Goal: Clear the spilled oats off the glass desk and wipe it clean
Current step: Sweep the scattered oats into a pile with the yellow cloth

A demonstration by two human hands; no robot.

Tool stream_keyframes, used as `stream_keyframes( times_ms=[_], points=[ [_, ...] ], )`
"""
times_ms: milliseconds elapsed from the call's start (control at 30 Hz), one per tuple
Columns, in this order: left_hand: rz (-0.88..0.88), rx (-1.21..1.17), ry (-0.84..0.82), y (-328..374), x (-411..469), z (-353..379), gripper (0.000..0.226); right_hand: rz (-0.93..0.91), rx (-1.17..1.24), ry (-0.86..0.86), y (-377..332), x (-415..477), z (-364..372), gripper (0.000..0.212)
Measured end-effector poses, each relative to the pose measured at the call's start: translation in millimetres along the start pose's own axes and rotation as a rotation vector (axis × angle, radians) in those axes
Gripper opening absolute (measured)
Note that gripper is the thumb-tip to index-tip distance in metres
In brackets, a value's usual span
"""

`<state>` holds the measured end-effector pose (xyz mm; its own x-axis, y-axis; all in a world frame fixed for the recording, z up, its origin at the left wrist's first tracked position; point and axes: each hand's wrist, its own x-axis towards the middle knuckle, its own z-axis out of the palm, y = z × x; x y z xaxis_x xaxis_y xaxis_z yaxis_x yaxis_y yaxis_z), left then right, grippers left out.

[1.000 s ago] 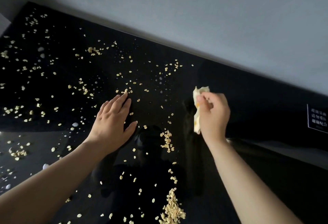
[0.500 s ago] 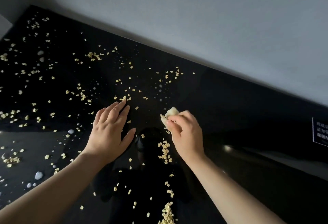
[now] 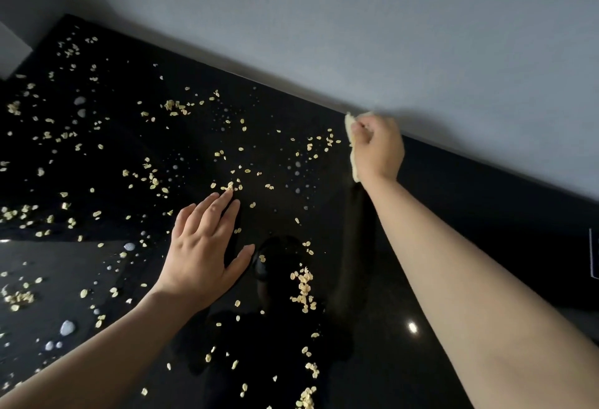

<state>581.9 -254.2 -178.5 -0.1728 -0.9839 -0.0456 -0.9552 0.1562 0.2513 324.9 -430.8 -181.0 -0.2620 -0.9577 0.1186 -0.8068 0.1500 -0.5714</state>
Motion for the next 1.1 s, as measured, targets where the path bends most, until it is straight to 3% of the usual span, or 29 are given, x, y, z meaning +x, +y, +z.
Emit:
stream_keyframes(
  times_ms=[167, 300, 467, 600, 700, 933, 1100],
  points=[
    [0.003, -0.015, 0.03, 0.0, -0.1, 0.9, 0.069, -0.348, 0.127, -0.212, -4.0, -81.5, -4.3, 0.012],
    [0.015, -0.03, 0.044, -0.5, 0.0, 0.7, 0.069, -0.344, 0.259, -0.363, -1.6, -130.4, -28.1, 0.014],
    [0.032, -0.018, 0.033, -3.3, -0.8, -0.4, 0.069, -0.17, 0.25, -0.073, -9.4, -57.3, -32.3, 0.007],
    [0.019, -0.025, 0.026, -1.6, -1.1, 0.0, 0.069, 0.045, 0.105, 0.054, -8.2, 14.9, -0.5, 0.015],
    [0.015, -0.037, 0.037, -1.5, -0.9, 1.6, 0.069, 0.057, -0.014, 0.075, -21.0, 29.2, 22.9, 0.018],
    [0.026, -0.056, 0.04, -4.2, -1.6, 2.1, 0.068, -0.424, 0.096, -0.206, -36.7, -41.8, 29.0, 0.016],
    [0.035, -0.055, 0.035, -5.9, -1.3, 2.5, 0.069, -0.484, 0.215, -0.435, -19.7, -109.5, -6.6, 0.011]
  ],
)
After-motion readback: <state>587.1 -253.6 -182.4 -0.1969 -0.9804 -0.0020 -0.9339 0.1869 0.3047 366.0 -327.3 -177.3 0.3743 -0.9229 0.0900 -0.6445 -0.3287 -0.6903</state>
